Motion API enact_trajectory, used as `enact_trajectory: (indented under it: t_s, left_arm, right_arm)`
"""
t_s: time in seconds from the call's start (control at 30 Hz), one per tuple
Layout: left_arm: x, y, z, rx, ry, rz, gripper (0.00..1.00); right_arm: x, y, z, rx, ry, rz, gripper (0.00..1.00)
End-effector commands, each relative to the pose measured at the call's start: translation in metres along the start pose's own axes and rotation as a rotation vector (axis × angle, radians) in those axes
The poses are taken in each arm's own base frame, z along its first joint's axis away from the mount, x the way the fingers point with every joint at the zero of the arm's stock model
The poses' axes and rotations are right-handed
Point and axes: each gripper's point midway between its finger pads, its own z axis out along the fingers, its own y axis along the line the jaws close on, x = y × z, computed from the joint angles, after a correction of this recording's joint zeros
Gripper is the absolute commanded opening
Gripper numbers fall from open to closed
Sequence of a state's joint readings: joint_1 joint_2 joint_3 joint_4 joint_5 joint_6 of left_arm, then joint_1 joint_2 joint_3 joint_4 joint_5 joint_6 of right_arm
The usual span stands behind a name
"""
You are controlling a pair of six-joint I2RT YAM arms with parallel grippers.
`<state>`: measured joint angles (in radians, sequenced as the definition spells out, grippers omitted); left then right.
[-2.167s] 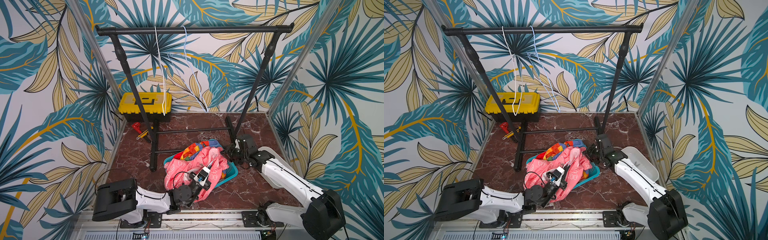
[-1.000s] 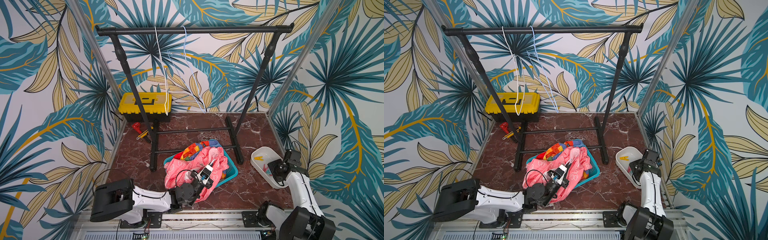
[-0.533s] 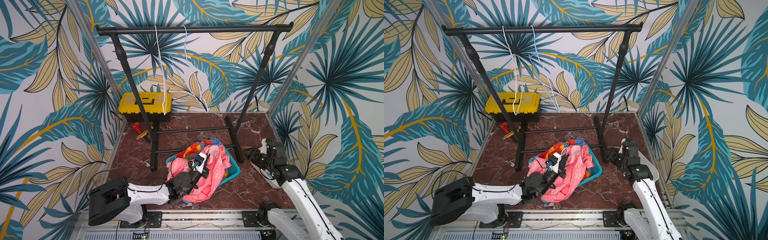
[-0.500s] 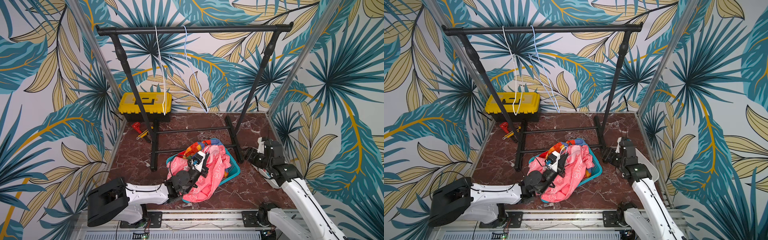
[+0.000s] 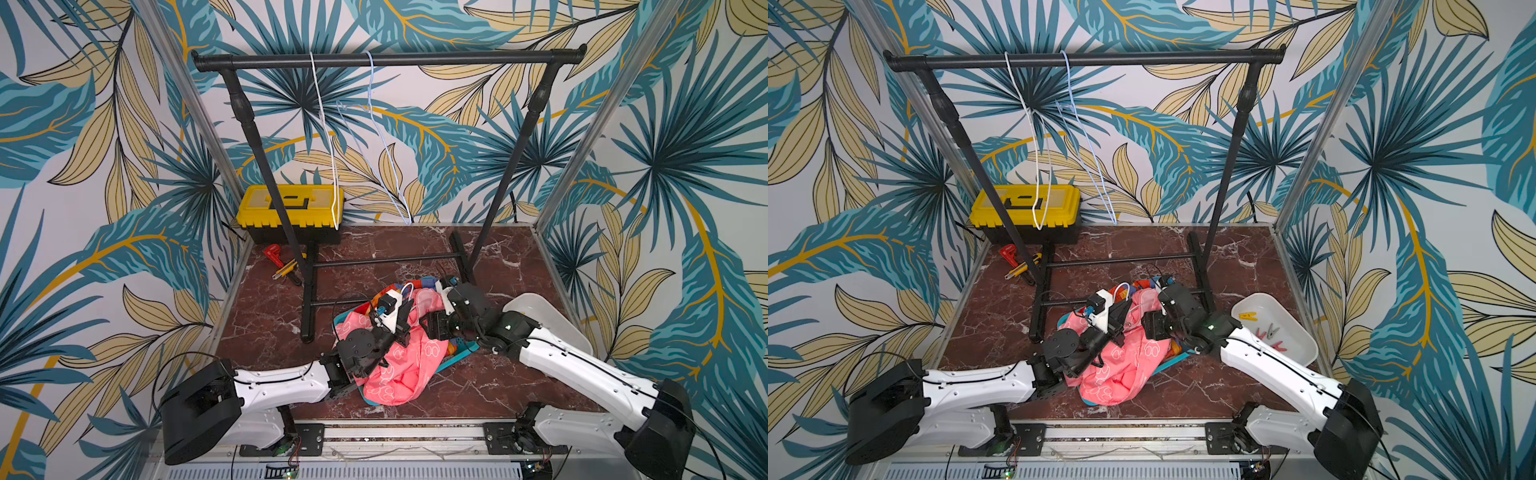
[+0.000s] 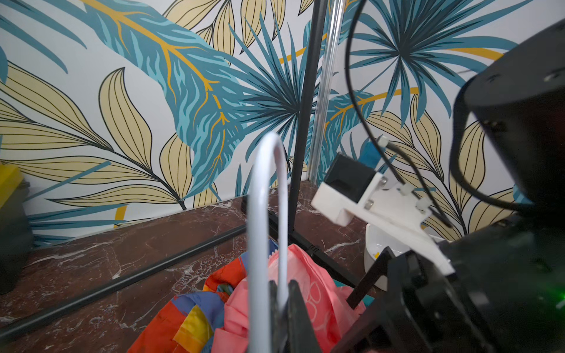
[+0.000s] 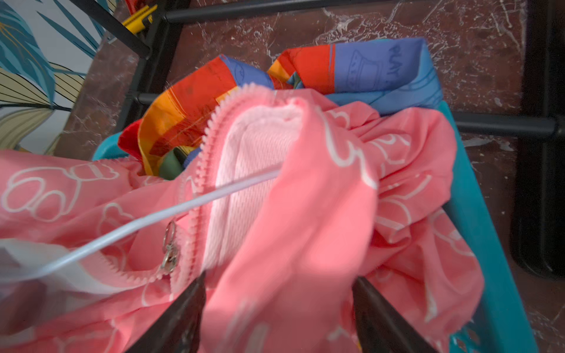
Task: Remove the clothespins securing jackets to the hanger
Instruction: Remove the clothespin from the hanger.
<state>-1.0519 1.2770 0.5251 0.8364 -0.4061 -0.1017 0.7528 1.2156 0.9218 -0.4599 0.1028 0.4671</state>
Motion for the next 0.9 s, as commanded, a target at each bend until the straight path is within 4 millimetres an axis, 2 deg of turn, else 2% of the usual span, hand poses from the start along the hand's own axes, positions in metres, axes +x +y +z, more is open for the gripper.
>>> enact_trajectory:
  t_s: [0.0,0.1,0.2,0.23,0.33,0.47,0.57,0.67,0.87]
  left_arm:
    - [0.011,-0.004,0.004,0.024,0.058,0.010,0.01]
    - [0.015,-0.004,0.002,0.027,0.071,0.002,0.05]
    - [0.019,-0.004,0.000,0.036,0.083,-0.006,0.10]
    - [0.020,-0.002,-0.002,0.027,0.087,-0.009,0.13]
    - [0.025,0.003,-0.007,0.013,0.103,-0.015,0.26]
    - [0.029,0.013,-0.019,-0.020,0.120,-0.014,0.55]
    - [0.024,0.019,-0.027,-0.034,0.129,-0.003,0.69]
    - [0.007,0.022,-0.037,-0.033,0.115,-0.018,0.83]
    - [-0.028,0.043,-0.076,-0.074,0.102,-0.033,0.93]
  right_arm:
    - [-0.029,-0.005,0.001,0.093,-0.115,-0.030,0.76]
    - [-0.034,-0.012,0.009,0.154,-0.121,-0.019,0.76]
    - [-0.031,-0.017,0.023,0.199,-0.095,0.007,0.64]
    - [-0.030,-0.022,0.026,0.225,-0.093,0.019,0.56]
    - [-0.027,-0.029,0.028,0.246,-0.109,0.057,0.29]
    - [-0.026,-0.032,0.026,0.232,-0.122,0.081,0.13]
    - [-0.024,-0.038,0.028,0.235,-0.115,0.098,0.02]
    - [-0.024,-0.044,0.030,0.225,-0.113,0.129,0.00]
    - [-0.016,-0.058,0.034,0.207,-0.106,0.170,0.00]
